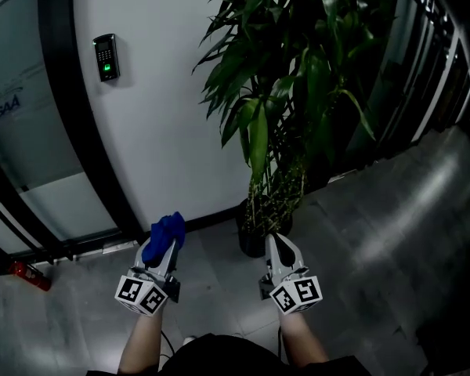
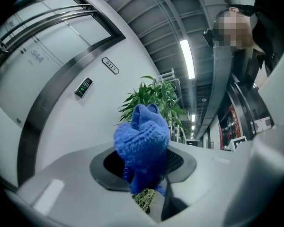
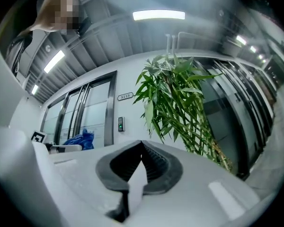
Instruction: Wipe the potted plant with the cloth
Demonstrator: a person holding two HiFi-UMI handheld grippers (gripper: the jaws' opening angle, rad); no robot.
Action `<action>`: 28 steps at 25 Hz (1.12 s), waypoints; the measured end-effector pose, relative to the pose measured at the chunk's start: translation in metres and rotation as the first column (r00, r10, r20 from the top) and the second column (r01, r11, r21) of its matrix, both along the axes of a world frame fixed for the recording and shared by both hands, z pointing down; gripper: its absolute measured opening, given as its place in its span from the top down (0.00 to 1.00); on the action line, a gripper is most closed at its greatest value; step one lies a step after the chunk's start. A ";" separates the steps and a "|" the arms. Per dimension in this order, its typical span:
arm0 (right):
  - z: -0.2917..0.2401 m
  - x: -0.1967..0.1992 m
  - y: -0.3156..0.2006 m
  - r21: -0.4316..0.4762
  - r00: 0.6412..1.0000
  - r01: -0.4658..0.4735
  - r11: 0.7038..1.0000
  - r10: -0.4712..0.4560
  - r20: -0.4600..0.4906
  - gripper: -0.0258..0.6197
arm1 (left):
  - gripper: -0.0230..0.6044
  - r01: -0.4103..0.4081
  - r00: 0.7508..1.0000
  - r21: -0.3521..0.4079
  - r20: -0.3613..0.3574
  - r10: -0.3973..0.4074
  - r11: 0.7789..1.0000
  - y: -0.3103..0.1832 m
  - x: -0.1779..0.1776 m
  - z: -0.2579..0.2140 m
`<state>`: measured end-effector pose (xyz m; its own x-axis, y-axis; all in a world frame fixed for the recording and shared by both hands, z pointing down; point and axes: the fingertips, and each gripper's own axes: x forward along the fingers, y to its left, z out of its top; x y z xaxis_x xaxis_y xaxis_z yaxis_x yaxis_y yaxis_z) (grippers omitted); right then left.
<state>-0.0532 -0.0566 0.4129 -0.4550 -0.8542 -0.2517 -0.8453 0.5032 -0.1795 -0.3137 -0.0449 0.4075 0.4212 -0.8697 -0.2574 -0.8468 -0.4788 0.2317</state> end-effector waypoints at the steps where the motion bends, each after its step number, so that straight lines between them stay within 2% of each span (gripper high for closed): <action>1: 0.002 -0.001 0.003 -0.003 1.000 -0.013 1.000 0.013 -0.004 0.96 | 0.72 -0.003 1.000 -0.006 -0.012 0.003 1.000 0.001 -0.006 0.002; 4: 0.006 -0.002 0.011 -0.004 0.999 -0.040 0.999 0.040 -0.024 0.96 | 0.72 -0.016 1.000 -0.008 -0.022 0.015 1.000 0.003 -0.016 0.005; 11: 0.008 -0.013 0.024 -0.032 0.997 -0.081 0.996 0.081 -0.022 0.96 | 0.72 -0.059 0.998 -0.001 0.037 0.059 0.998 0.008 -0.014 0.007; 17: 0.020 -0.021 0.033 -0.066 0.985 -0.142 0.988 0.134 -0.110 0.96 | 0.72 -0.066 0.997 -0.018 0.028 0.066 0.998 0.015 -0.027 0.014; 22: 0.030 -0.020 0.036 -0.124 0.983 -0.173 0.977 0.163 -0.087 0.96 | 0.72 -0.091 0.995 -0.028 0.026 0.092 0.995 0.022 -0.035 0.024; 28: 0.033 -0.005 0.039 -0.126 0.975 -0.209 0.970 0.197 -0.104 0.96 | 0.72 -0.075 0.996 -0.042 0.036 0.076 0.996 0.024 -0.040 0.033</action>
